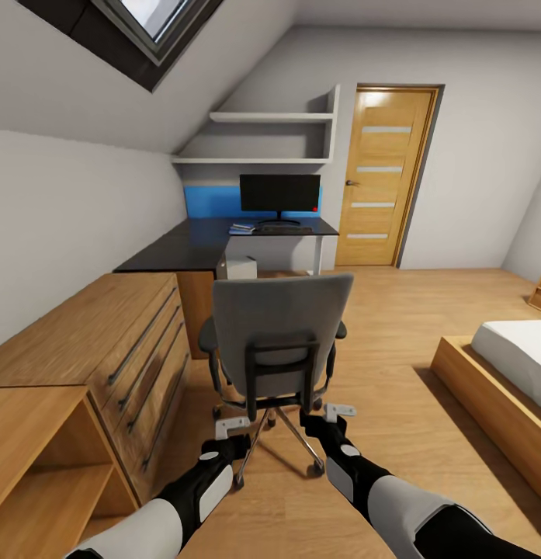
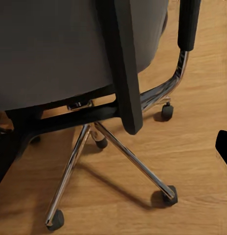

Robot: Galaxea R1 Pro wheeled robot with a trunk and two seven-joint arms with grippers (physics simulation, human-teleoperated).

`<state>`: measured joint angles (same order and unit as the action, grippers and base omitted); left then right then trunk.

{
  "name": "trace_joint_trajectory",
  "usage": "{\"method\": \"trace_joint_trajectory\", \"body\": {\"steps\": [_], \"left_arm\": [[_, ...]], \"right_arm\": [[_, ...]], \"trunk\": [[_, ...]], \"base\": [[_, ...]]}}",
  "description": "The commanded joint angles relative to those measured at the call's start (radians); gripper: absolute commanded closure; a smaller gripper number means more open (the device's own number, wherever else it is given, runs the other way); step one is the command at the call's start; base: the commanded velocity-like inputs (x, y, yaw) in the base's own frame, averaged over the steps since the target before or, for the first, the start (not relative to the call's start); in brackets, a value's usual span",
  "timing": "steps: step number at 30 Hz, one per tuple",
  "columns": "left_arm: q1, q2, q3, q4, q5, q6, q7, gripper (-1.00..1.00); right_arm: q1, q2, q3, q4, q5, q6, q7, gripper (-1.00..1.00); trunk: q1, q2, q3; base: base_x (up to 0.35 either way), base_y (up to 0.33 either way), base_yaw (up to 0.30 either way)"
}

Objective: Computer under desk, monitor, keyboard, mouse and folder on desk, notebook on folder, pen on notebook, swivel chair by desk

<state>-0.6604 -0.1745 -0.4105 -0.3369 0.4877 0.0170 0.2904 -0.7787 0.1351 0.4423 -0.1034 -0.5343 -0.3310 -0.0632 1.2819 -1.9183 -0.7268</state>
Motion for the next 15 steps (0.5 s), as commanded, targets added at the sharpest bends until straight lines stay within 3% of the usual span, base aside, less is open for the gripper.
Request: {"method": "trace_joint_trajectory", "body": {"steps": [1,15], "left_arm": [[-0.001,0.000,-0.005,-0.001,0.003,0.001,0.007,-1.00],[-0.001,0.000,-0.005,-0.001,0.003,-0.002,0.006,-1.00]], "right_arm": [[-0.001,0.000,0.009,0.000,-0.004,-0.004,-0.006,-1.00],[-0.001,-0.006,0.009,0.002,0.041,-0.011,-0.007,-1.00]], "trunk": [[0.004,-0.008,-0.004],[0.057,-0.106,-0.048]], "base": [[0.000,0.000,0.000],[0.000,0.000,0.000]]}}
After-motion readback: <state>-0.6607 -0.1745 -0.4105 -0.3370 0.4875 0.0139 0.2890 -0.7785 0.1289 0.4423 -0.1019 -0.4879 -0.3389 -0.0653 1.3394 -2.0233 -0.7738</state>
